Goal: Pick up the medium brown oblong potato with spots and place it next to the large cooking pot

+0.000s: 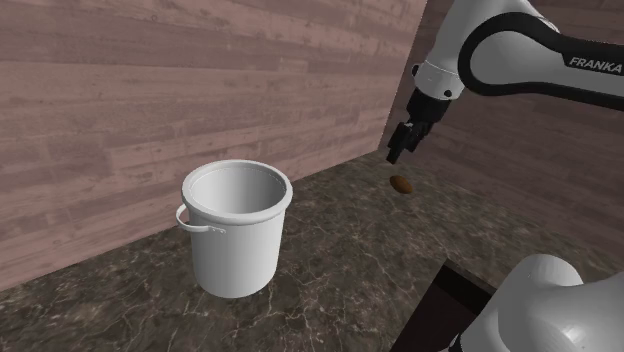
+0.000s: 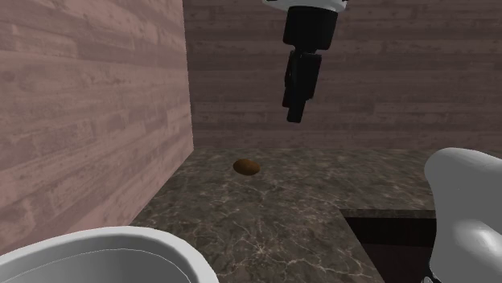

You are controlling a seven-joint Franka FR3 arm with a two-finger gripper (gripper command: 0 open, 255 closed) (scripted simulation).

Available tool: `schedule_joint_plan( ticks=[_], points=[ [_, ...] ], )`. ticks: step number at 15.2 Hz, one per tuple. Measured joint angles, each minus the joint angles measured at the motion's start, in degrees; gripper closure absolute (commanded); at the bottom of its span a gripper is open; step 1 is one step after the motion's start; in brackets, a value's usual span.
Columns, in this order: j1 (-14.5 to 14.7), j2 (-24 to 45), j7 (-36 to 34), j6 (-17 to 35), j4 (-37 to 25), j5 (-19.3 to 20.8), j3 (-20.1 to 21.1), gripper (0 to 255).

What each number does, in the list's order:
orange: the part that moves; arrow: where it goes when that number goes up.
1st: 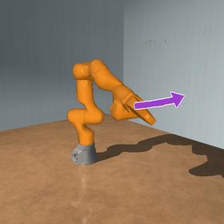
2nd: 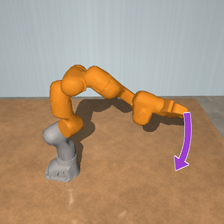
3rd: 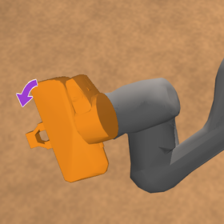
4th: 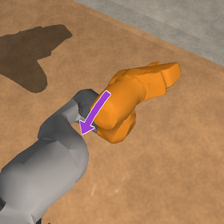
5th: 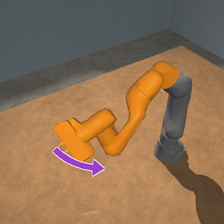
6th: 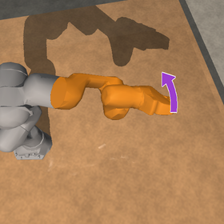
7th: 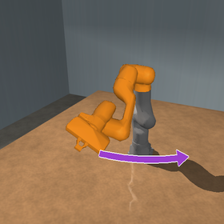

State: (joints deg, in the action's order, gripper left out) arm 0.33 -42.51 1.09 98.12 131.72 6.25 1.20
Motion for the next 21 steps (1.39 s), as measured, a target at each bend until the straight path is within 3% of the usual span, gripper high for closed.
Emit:
schedule_joint_plan(
  ticks=[3,10,21],
  points=[
    [-0.46,0.72,1.09,1.31,0.71,0.67,-1.18,0],
    [-3.14,6.54,7.62,8.90,2.86,4.27,-8.24,0],
    [-6.15,21.92,17.97,19.97,-1.11,6.35,-18.74,0]
  ],
)
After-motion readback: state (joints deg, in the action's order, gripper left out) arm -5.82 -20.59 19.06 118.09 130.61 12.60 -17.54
